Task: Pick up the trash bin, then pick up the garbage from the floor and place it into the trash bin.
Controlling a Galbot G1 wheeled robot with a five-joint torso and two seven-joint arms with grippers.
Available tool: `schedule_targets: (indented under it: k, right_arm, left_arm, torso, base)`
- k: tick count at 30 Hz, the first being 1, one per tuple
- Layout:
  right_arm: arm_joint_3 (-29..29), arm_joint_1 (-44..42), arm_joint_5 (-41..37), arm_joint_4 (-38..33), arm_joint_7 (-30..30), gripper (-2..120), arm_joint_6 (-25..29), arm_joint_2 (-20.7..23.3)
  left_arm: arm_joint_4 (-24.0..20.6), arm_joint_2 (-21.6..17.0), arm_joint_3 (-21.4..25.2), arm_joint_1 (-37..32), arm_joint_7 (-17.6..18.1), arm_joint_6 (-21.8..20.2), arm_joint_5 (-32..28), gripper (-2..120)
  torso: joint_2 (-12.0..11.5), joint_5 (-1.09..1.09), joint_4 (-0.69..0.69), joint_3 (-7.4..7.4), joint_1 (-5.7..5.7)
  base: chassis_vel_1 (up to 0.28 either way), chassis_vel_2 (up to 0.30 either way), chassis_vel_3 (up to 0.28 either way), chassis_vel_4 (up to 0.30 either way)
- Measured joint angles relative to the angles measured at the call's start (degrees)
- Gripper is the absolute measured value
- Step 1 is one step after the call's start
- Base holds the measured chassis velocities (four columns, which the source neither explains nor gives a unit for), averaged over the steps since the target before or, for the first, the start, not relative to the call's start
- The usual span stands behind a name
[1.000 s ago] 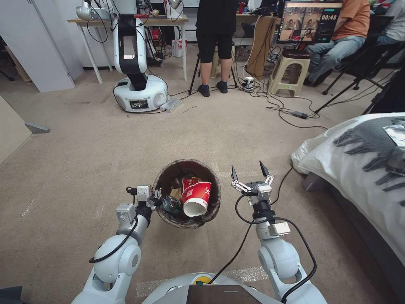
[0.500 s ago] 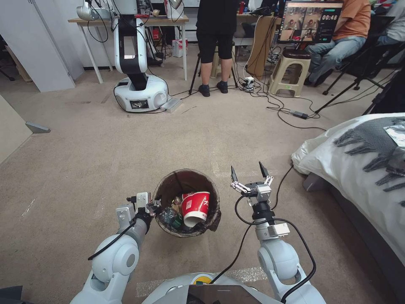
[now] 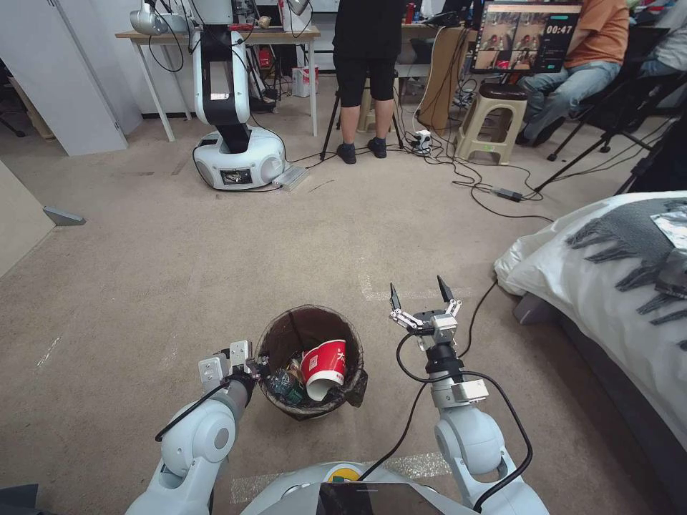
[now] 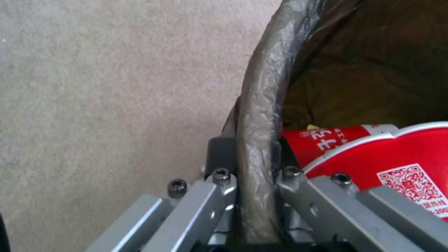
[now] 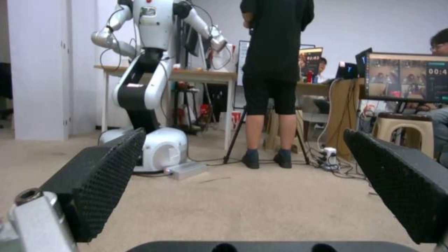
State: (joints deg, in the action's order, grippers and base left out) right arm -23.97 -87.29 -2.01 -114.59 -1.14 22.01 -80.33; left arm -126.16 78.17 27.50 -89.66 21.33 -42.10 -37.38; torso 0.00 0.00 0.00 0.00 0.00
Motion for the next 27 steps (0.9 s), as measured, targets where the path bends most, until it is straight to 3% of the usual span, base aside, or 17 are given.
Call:
schedule_targets:
  k: [16,27]
  right_arm:
    - [0.1,-0.5,0.4,0.1,0.4,100,0.5,-0.4]
    - [-0.1,-0.9,0.4,-0.2,0.7,100,0.7,-0.5]
  left_arm:
    - [5.7,0.6,-0.3,0.9,-0.8,0.1,0.1,3]
    - [7.2,1.1,-0.6,1.8,-1.1,0.6,-0.2,39]
  torso:
    - [0.0,0.04,0.01,-0.01,0.0]
    - [0.0,0.04,0.01,-0.01,0.0]
  base:
    - [0.0,0.0,0.0,0.0]
    - [0.0,0.0,0.0,0.0]
